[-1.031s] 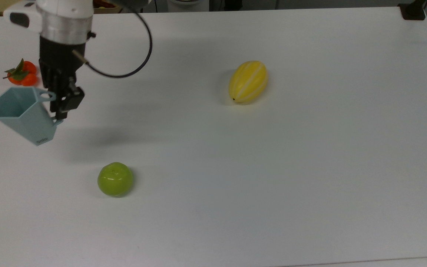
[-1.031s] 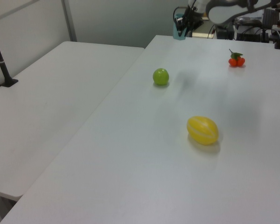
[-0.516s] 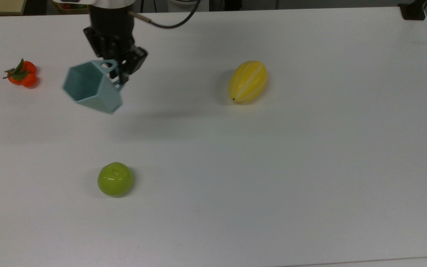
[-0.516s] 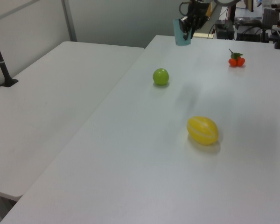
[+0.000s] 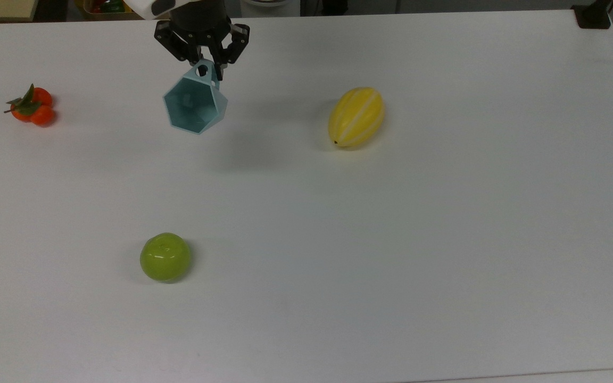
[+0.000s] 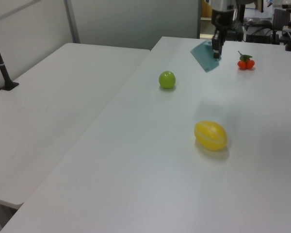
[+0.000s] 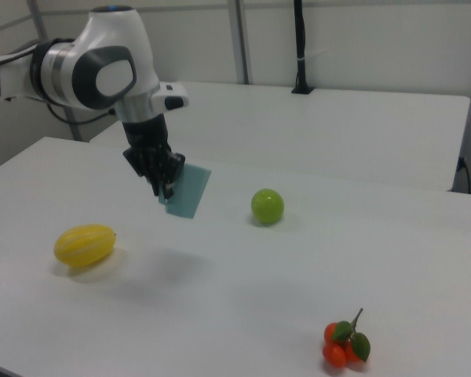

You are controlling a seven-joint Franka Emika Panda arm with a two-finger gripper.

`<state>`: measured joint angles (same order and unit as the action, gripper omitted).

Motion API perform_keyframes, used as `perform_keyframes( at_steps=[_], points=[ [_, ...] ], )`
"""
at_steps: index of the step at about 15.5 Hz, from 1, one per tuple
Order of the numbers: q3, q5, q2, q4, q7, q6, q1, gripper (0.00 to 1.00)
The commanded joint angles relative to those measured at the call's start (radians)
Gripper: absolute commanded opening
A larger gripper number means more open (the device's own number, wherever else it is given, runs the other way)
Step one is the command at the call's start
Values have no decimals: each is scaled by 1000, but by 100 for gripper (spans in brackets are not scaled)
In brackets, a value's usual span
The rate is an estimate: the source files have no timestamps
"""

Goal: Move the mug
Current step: 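Lift the teal mug and carry it toward the yellow melon, then lower the mug upright onto the table and open the gripper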

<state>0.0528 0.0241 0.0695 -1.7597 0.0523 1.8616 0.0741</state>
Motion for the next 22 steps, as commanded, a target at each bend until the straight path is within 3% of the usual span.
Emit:
perform_keyframes(
  at_steps=[1, 12, 17, 19, 22],
  points=[
    [-5, -9, -65, -147, 113, 17, -4, 0],
    [-10, 14, -224, -598, 317, 479, 26, 1],
    [-34, 13, -227, -698, 429, 625, 49, 0],
    [-65, 13, -224, -718, 460, 660, 49, 1],
    [-65, 11, -206, -728, 486, 669, 49, 1]
  ],
)
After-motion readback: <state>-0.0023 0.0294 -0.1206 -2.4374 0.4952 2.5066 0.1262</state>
